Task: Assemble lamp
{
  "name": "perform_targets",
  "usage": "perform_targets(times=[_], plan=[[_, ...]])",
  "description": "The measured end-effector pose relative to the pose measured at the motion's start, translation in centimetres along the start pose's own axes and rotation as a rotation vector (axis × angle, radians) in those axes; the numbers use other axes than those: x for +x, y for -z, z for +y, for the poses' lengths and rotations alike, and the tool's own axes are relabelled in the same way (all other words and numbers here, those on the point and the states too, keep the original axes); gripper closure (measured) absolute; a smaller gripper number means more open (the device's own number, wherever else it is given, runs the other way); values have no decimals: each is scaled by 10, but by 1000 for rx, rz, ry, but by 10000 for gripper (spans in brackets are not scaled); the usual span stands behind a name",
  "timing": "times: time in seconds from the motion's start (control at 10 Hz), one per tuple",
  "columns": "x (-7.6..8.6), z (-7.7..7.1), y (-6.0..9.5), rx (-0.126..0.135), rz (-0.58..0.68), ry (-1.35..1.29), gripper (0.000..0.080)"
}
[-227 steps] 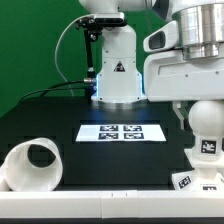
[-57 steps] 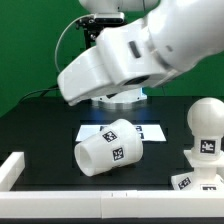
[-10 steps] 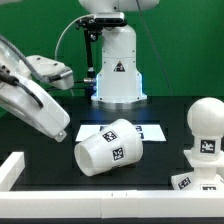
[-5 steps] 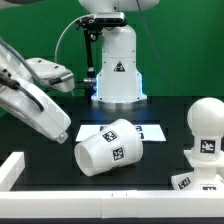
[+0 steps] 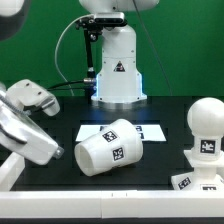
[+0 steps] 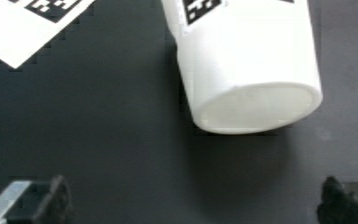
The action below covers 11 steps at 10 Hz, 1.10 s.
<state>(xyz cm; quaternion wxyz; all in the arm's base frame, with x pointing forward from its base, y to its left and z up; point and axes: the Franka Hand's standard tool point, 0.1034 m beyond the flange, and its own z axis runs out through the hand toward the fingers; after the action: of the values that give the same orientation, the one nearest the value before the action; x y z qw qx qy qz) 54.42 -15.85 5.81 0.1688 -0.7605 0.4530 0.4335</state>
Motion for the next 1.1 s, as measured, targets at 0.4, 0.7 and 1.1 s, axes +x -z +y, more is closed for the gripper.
perform_targets(times=[0.4, 0.7, 1.1], plan=[[4, 11, -6, -24, -81, -38, 100], [9, 4, -21, -2, -68, -136, 100], [7, -14, -33, 15, -27, -140, 100]])
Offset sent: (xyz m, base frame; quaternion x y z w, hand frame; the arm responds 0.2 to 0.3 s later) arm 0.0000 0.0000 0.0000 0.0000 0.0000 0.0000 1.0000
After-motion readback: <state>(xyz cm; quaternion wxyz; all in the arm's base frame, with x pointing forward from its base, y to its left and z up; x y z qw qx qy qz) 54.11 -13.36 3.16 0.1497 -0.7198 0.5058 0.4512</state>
